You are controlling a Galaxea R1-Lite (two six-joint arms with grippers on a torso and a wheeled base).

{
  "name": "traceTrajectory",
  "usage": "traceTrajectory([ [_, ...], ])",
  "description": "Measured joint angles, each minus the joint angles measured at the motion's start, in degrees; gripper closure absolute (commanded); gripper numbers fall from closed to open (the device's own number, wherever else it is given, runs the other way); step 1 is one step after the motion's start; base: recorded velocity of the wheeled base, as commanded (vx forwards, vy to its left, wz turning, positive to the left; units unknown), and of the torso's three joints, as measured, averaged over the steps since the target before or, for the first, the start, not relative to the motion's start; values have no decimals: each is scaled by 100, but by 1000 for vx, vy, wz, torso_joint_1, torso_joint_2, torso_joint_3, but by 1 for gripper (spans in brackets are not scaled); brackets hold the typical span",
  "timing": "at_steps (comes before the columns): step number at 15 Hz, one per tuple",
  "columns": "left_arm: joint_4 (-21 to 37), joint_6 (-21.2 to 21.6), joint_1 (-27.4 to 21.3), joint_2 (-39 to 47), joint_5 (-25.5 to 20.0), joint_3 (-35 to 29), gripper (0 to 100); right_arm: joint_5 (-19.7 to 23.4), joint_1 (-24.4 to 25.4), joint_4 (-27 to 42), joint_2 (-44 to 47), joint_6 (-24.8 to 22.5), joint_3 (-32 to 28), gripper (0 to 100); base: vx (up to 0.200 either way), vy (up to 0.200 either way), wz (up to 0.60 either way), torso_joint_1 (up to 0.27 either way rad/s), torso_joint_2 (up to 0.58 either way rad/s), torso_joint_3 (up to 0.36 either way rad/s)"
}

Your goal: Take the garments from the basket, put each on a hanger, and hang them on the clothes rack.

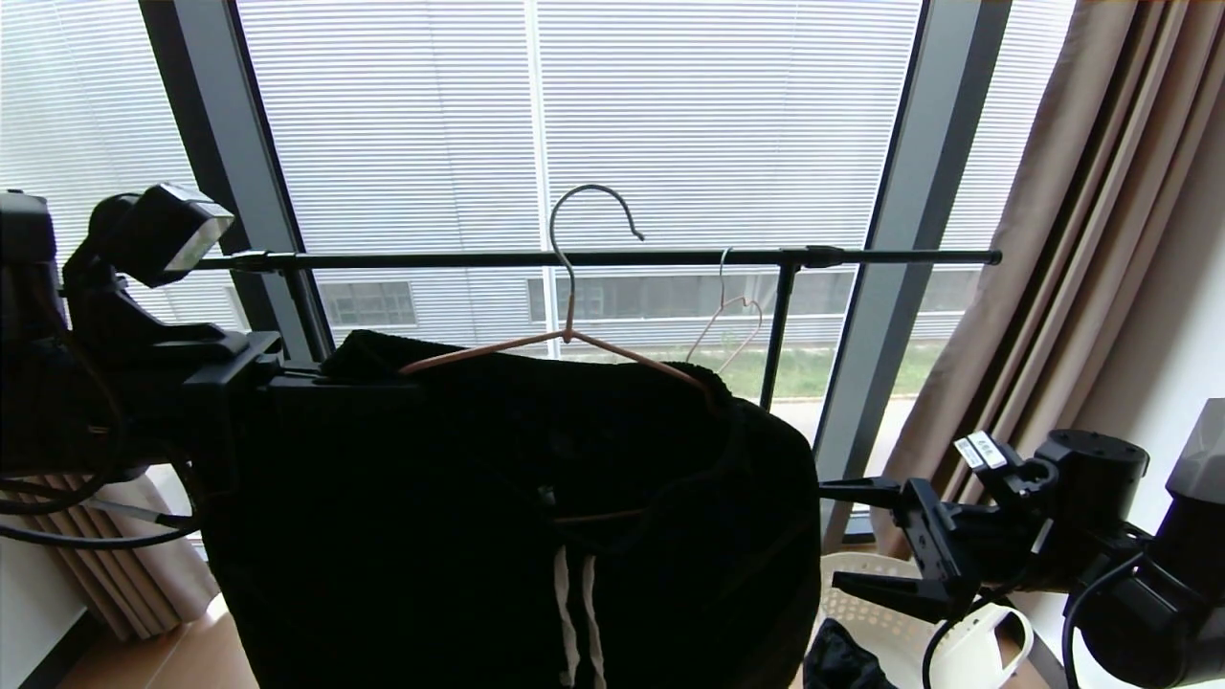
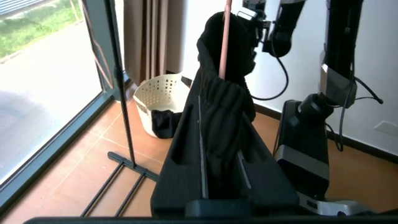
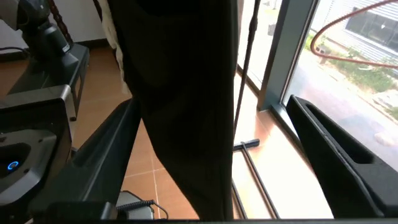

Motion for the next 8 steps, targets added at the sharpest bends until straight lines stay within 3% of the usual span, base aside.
traceTrajectory([
  [2,2,2,212,-141,4,133,100,-246,73,1,-188,-22,43,0,0,0,0,0,0,0],
  [8,2,6,713,-382,91,369,100,-2280,928,41,-912,44,177,0,0,0,0,0,0,0],
])
